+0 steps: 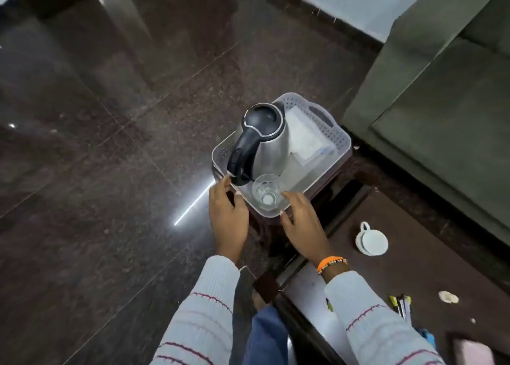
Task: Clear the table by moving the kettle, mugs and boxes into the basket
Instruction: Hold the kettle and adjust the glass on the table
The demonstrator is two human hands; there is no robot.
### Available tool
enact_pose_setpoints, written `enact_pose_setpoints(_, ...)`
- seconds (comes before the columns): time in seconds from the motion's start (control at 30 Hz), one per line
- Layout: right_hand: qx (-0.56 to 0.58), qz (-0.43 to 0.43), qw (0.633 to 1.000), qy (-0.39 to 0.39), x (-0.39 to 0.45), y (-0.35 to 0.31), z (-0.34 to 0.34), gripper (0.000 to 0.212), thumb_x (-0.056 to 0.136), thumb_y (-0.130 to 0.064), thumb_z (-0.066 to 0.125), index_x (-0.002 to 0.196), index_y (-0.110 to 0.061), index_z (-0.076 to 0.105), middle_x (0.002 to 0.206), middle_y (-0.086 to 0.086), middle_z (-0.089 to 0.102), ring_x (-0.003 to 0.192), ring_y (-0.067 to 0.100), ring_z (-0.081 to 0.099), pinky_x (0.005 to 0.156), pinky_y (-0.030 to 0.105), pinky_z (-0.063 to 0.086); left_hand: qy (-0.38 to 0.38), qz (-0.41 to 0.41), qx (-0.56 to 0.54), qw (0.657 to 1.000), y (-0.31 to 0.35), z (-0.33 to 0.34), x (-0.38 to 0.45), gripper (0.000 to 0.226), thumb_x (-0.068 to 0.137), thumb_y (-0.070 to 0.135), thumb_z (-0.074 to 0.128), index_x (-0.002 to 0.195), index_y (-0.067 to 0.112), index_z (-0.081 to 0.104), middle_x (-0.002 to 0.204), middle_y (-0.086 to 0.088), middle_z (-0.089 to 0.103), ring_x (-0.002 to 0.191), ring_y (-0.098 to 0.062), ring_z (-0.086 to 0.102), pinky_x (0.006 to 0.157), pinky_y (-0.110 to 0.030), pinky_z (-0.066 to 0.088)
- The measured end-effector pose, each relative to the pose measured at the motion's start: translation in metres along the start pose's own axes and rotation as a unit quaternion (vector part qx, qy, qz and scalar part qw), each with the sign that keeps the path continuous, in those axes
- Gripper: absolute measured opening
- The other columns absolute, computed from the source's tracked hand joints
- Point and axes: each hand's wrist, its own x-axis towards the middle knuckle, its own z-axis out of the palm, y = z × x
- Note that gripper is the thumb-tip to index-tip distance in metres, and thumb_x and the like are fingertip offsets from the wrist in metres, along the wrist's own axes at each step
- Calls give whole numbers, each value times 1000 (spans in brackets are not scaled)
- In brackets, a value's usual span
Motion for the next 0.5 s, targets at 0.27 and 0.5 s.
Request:
enact_pose_setpoints(0.27,-2,119,993,-15,54,13,49,79,86,-18,62,146,-2,13,156,11,15,145,23,16,116,24,13,-152,8,-41,987,-13,3,87,26,86,22,62,111,30,59,102,15,65,100,-7,60,90,-23,46)
enact_pose_setpoints(0.5,-4,139,990,25,75,21,63,98,68,-22,79,144,-9,19,144,6,28,132,22,36,103,31,39,-217,-16,52,975,-19,22,134,35,65,40,75,93,26,60,82,10,67,80,-11,64,73,-28,51)
